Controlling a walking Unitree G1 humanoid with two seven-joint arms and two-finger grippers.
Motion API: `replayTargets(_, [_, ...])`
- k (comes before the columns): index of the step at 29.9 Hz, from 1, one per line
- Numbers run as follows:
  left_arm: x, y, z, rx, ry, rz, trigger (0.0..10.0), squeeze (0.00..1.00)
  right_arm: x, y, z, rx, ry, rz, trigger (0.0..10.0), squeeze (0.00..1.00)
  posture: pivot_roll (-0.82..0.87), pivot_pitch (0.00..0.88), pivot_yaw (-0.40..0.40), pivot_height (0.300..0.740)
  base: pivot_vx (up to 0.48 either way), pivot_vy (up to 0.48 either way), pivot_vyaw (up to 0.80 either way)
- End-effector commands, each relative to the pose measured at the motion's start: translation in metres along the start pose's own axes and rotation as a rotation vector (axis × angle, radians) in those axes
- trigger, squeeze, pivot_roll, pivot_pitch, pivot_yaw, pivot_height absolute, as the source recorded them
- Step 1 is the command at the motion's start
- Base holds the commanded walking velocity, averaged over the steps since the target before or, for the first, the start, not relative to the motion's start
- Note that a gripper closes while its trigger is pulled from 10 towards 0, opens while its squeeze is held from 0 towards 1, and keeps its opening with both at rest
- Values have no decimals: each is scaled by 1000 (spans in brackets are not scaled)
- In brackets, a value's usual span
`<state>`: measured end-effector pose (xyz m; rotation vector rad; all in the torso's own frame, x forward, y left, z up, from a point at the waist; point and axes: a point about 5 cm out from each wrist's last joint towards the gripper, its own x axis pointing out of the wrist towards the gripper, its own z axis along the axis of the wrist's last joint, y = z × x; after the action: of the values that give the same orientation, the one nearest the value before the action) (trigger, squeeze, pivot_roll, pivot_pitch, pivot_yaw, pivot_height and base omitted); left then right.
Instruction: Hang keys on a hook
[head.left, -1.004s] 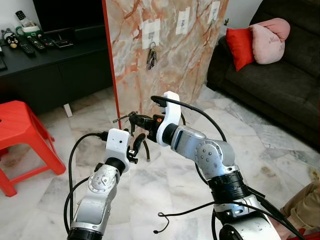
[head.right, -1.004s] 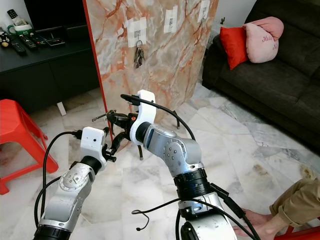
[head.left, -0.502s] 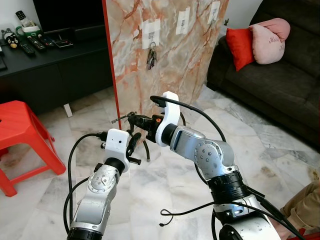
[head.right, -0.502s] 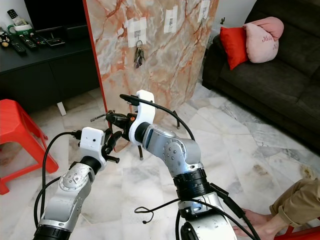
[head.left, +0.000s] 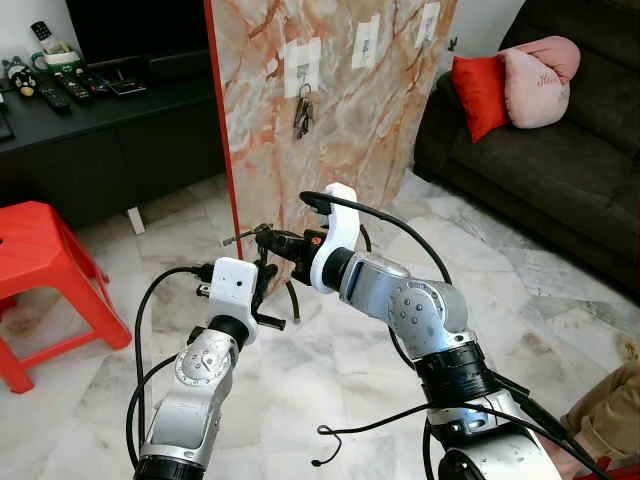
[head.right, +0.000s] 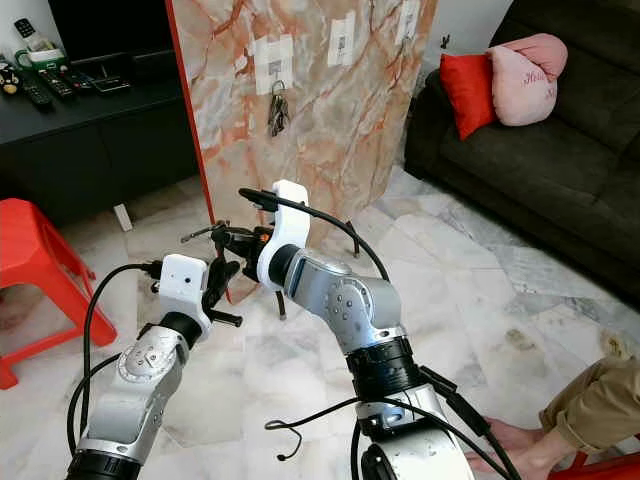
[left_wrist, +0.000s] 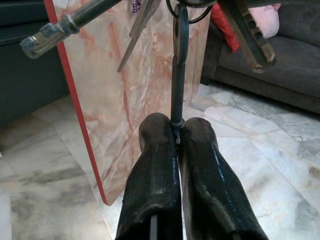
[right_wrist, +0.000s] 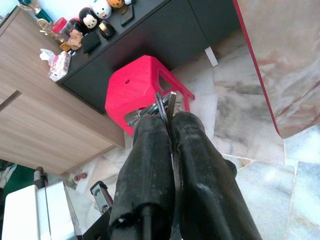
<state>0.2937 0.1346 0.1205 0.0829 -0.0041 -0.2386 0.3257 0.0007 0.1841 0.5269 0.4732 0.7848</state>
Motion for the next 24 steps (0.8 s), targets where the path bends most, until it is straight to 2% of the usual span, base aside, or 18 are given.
replayTargets(1, [2,-4,3,-6,-10,-17,0,0,9,25,-10,59,-12,79,10000,0,47,53,-181,740,0,0,0])
replayTargets(6, [2,-4,3,-7,-12,-20,0,0,9,23,-10,57,-17,66,10000,0,48,54,-181,740,0,0,0])
replayTargets(7, [2,-5,3,-8,-13,-21,0,0,9,22,-9,55,-19,60,10000,941,48,54,-181,740,0,0,0])
replayTargets(8, [2,-5,3,-8,-13,-22,0,0,9,22,-9,54,-20,57,10000,941,48,54,-181,740,0,0,0])
replayTargets(9, [2,-5,3,-8,-13,-23,0,0,9,21,-9,53,-22,55,10000,1000,48,54,-181,740,0,0,0])
replayTargets(24, [1,-5,3,-11,-12,-30,0,0,7,7,0,49,-77,-29,10000,1000,49,56,-181,740,0,0,0])
